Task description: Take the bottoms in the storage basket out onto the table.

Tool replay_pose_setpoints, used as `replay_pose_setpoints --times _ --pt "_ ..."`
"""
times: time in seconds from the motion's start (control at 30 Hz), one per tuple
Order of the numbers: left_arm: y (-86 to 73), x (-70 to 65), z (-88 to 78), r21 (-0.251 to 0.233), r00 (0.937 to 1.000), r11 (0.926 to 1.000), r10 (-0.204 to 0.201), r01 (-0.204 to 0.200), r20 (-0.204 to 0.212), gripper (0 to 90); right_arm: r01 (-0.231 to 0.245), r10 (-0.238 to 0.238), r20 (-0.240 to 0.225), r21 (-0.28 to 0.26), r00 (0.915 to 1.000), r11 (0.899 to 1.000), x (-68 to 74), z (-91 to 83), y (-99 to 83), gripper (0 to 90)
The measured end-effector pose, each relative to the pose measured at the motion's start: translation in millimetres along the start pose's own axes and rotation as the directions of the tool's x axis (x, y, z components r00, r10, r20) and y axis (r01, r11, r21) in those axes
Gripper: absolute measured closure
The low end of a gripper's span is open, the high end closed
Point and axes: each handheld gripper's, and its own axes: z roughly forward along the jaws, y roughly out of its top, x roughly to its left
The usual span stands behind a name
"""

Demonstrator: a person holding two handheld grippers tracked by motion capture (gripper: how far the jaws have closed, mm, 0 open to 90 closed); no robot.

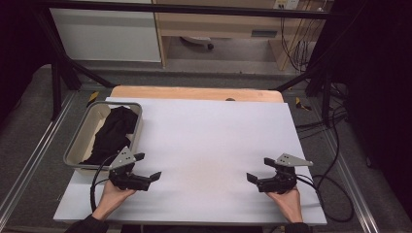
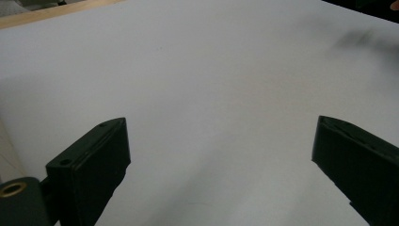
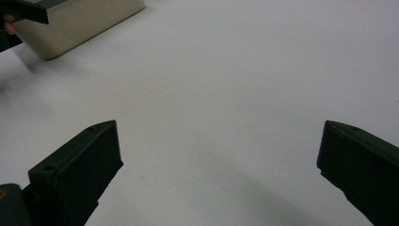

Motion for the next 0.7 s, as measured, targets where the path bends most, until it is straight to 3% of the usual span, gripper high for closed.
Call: replay_pose_setpoints --times 0.7 --pt "12.3 1.2 -12.4 -0.008 0.9994 0.9998 -0.019 0.019 -0.030 4.3 0.007 -0.007 0.002 0.013 1.0000 1.000 0.7 -0.9 -1.1 0.7"
